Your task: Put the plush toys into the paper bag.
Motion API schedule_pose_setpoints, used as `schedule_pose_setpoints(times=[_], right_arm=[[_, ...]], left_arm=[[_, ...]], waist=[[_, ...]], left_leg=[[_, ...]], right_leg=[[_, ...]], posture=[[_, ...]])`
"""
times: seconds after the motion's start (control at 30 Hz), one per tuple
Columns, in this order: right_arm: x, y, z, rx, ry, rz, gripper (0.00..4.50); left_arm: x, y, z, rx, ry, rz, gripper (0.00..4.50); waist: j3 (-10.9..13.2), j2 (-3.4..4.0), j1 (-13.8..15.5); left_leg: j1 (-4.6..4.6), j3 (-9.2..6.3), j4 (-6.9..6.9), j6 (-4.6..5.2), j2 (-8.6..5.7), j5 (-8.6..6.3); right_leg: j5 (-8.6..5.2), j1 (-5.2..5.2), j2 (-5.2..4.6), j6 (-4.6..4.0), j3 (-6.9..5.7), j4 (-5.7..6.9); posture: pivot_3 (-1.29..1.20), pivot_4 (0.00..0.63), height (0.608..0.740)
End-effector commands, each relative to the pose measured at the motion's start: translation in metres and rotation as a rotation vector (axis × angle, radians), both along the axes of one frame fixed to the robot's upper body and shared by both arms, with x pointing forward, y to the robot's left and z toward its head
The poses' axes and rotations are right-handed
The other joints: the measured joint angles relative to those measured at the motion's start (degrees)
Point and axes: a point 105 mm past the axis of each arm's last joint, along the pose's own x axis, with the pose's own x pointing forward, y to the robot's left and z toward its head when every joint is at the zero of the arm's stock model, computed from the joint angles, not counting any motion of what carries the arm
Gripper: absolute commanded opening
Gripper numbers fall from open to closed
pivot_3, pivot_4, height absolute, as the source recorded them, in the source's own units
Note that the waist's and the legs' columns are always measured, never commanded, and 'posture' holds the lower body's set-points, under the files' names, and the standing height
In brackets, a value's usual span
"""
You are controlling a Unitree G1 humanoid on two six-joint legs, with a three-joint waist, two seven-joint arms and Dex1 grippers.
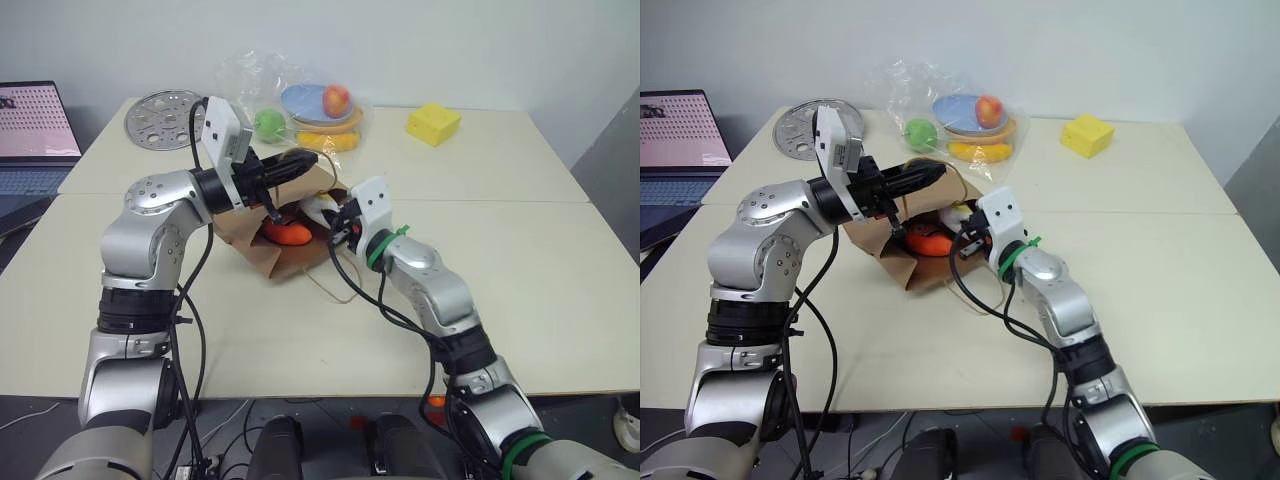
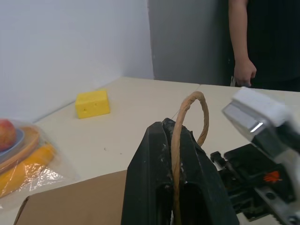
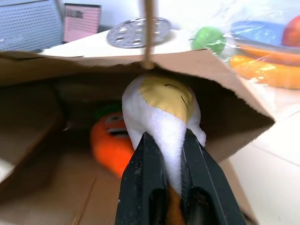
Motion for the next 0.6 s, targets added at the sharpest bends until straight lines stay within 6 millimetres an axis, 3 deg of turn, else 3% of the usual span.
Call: schedule_pose_setpoints(times=[0.03, 0.23, 0.47, 0.6], right_arm=[[0.006, 0.010, 0.006, 0.016, -0.039, 0.002, 0.01], [0.015, 0.030, -0.017, -0.014, 0.036, 0.018, 0.01], [0.023, 0.024, -0.021, -0.024, 0.044, -0.023, 0.01], [0.021, 0.017, -0.017, -0.009, 0.029, -0.021, 1.35]], left_arm=[[-0.009, -0.004, 0.014, -0.002, -0.047, -0.035, 0.00], [-0.011, -0.007, 0.014, -0.006, -0.044, -0.046, 0.00], [-0.011, -0.006, 0.015, -0.016, -0.042, -0.041, 0.00], [-0.011, -0.006, 0.013, -0.020, -0.039, -0.037, 0.00]], waist=[[0.0, 0.00, 0.0], [0.0, 0.00, -0.1], [0.0, 0.01, -0.1], [0.0, 0.01, 0.0]], left_leg=[[0.00, 0.00, 0.00, 0.00, 0.00, 0.00], [0.00, -0.01, -0.02, 0.00, 0.01, 0.00], [0.00, 0.00, -0.02, 0.00, 0.01, 0.00], [0.00, -0.01, -0.03, 0.00, 0.01, 0.00]], right_leg=[[0.00, 0.00, 0.00, 0.00, 0.00, 0.00], [0.00, 0.00, 0.00, -0.01, -0.01, 0.01], [0.00, -0.01, -0.01, -0.01, 0.00, 0.01], [0.01, -0.01, -0.01, -0.01, 0.00, 0.02]], posture=[[0.00, 0.150, 0.740], [0.00, 0.150, 0.740], [0.00, 0.150, 0.740], [0.00, 0.150, 0.740]])
